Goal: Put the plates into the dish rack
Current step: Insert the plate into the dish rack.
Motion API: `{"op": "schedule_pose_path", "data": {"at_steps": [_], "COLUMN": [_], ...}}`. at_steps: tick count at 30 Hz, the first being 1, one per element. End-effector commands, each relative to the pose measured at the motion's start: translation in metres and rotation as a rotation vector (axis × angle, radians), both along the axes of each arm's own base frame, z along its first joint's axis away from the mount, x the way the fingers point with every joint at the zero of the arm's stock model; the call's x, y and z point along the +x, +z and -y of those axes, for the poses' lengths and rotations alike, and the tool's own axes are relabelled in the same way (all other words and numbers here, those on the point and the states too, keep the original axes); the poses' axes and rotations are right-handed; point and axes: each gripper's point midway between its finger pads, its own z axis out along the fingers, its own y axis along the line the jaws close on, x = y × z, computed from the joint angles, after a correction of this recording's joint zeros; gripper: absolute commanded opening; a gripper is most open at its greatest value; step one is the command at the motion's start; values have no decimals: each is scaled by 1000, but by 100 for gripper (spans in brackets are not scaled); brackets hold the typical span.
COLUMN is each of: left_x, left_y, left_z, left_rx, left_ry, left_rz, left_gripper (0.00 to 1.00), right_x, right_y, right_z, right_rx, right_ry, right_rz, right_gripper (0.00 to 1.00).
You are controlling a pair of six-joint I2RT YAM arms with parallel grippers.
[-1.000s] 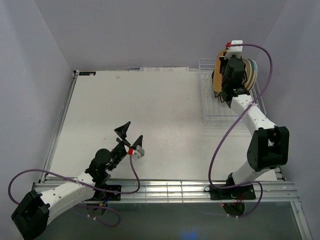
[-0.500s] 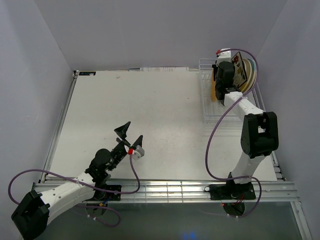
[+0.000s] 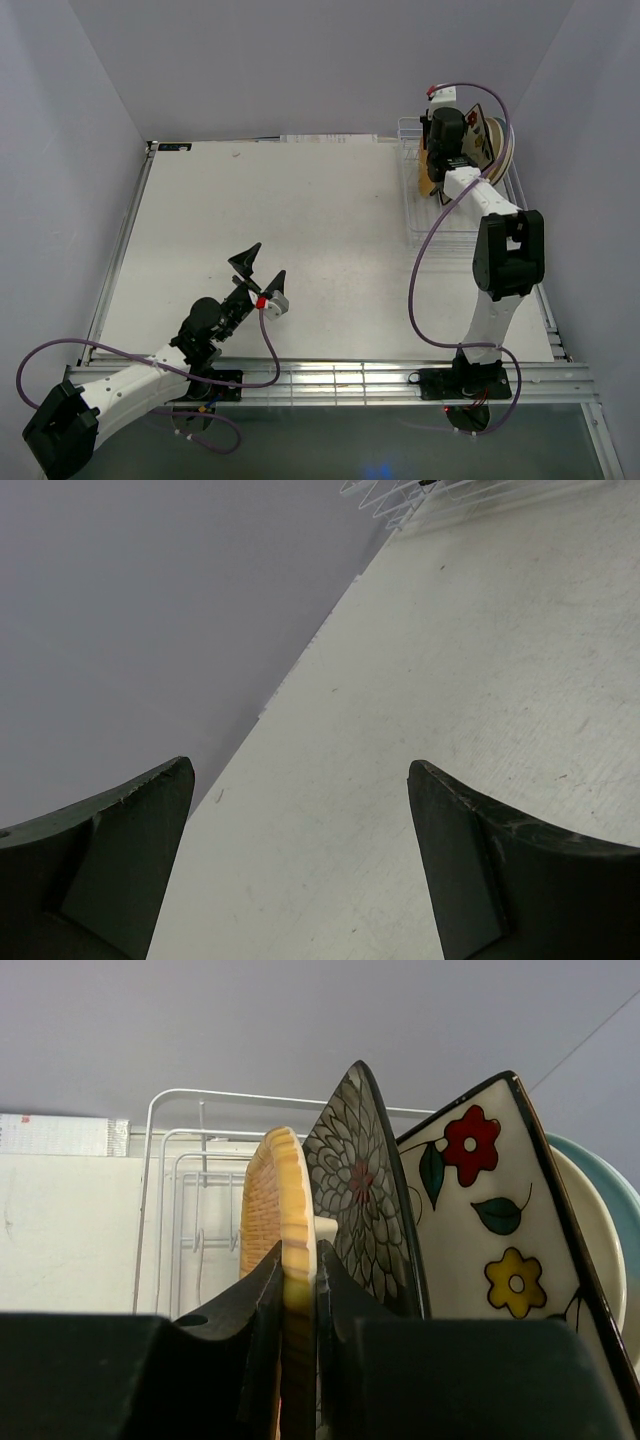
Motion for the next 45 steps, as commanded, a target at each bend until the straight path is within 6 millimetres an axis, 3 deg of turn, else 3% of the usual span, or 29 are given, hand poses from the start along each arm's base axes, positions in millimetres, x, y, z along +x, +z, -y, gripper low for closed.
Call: {"op": "schedule_pose_path", "data": {"at_steps": [1, 12, 16, 17, 20, 22, 24, 25, 28, 32, 45], "left_x": [-8, -8, -8, -7, -7, -8, -8, -7, -8, -7, -7], "left_y": [-39, -40, -41, -42, -42, -41, -41, -41, -42, -42, -39], "left_z": [-6, -5, -6, -6, -6, -6, -6, -6, -6, -6, -6], "left_rx": [54, 59, 63, 64, 65, 63, 61, 61, 64, 63, 57], "left_ry": [-7, -6, -5, -3, -3, -5, -5, -3, -5, -3, -2], "left_rz": [-57, -58, -59, -61, -62, -59, -58, -58, -60, -63, -58], "left_gripper": [98, 98, 98, 98, 98, 98, 98, 98, 98, 98, 98], "right_x": [13, 39, 44, 45, 44, 42, 40, 39, 34, 23, 2], "right_y": [32, 18, 13, 11, 11, 13, 14, 14, 20, 33, 35], "right_z": [0, 3, 3, 4, 3, 4, 6, 7, 8, 8, 19], "right_rx": [31, 45, 49, 52, 68, 73, 74, 85, 101, 123, 156], "right_ry": [2, 14, 12, 12, 19, 17, 6, -4, 4, 4, -68], "right_rz": [79, 36, 20, 17, 17, 19, 22, 23, 30, 43, -9], "right_gripper": [16, 21, 38, 39, 35, 27, 33, 49, 57, 57, 57]}}
